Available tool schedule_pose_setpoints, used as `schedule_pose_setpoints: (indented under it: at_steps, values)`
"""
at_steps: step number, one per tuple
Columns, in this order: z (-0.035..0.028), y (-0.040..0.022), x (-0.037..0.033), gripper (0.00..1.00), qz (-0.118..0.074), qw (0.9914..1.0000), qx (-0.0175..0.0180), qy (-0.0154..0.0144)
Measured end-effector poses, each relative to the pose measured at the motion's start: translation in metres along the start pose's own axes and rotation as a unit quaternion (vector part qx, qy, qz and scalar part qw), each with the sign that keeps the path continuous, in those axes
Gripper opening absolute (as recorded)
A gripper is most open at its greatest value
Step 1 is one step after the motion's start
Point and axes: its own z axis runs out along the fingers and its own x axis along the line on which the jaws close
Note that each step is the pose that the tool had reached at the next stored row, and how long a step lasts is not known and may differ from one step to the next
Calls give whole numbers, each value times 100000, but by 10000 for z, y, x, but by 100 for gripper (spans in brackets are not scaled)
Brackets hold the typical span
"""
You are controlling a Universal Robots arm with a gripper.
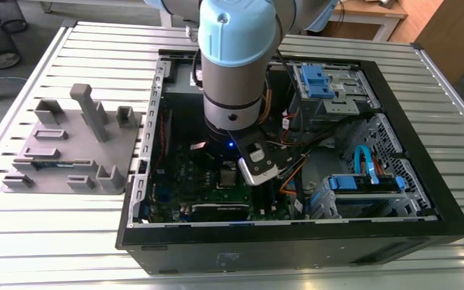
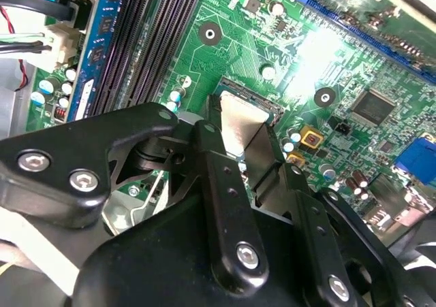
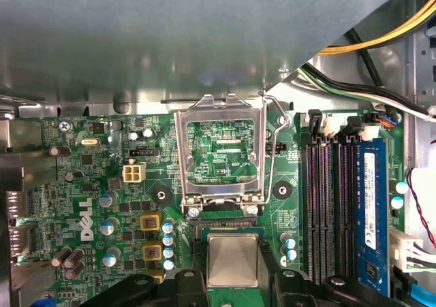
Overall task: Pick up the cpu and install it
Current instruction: 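Place the cpu into insertion slot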
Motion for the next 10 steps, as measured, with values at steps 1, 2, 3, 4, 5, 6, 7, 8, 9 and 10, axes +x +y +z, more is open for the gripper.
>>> schedule_pose_setpoints:
  at_steps: [1,2,3,4,5,6,7,8,9,10]
  values:
    - [-1,-1,0,39,-5,100000,12,7]
    - [-2,-1,0,39,-39,100000,15,8]
    - [-1,-1,0,39,-115,100000,9,5]
    - [-2,0,1,39,-237,100000,5,4]
    - [-2,-1,2,39,-414,99999,5,3]
    - [-2,-1,4,39,-557,99998,6,0]
    - [-3,-1,7,39,-650,99998,10,0]
    - [-3,-1,11,39,-682,99998,7,-2]
    - [-2,-1,17,39,-694,99998,0,-4]
    - [-2,-1,21,39,-695,99998,0,-6]
